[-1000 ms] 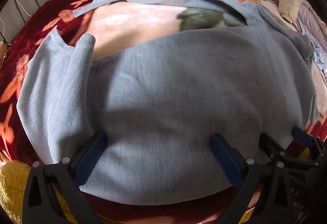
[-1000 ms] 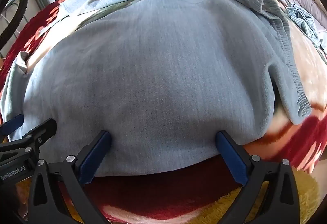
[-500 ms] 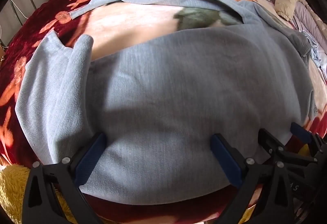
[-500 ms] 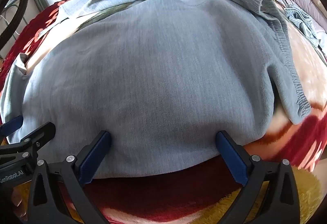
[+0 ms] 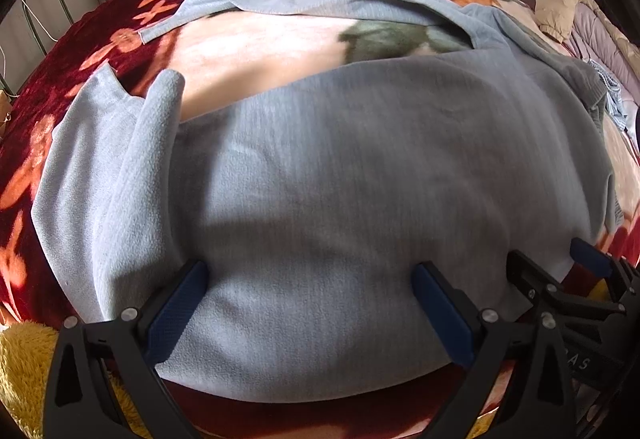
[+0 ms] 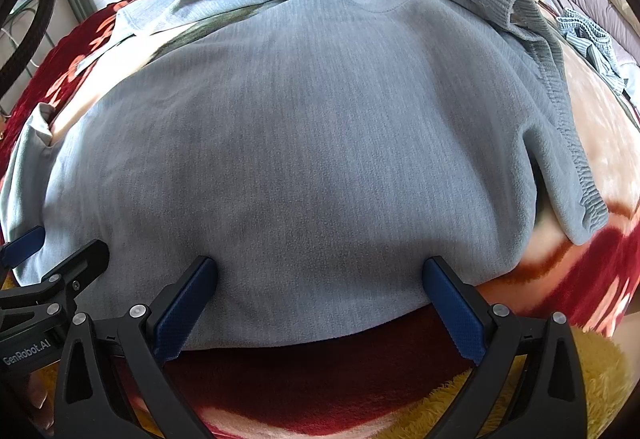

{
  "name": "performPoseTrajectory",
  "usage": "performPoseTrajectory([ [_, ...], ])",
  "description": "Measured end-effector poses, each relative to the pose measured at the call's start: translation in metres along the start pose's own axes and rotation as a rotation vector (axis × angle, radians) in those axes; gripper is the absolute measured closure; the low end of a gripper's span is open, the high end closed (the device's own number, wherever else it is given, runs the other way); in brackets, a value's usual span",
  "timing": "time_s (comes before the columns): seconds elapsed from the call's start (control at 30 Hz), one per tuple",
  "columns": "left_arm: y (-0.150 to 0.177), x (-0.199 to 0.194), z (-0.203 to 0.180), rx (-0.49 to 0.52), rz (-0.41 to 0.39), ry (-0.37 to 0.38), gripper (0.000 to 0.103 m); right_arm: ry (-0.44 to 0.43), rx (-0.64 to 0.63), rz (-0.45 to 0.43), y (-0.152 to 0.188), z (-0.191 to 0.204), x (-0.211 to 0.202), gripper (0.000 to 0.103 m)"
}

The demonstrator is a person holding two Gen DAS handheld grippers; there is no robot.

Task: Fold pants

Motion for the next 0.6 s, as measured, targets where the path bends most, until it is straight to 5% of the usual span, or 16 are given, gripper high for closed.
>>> performPoseTrajectory([
  [0.6,-0.0013,-0.0009,0.0,-0.001,-0.006,0.0,0.0,0.002,0.0,-0.002,-0.0002,0.0009,0.0005,0.0],
])
Point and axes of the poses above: each gripper's, at about its wrist camera, not at the fingertips, and x roughly the way its jaws point, z to its left, y to its underside, the point moved 9 cm from there along x, roughly the way its jaws point, and after that the axes turned 10 degrees about -x, right-handed, at the moved point
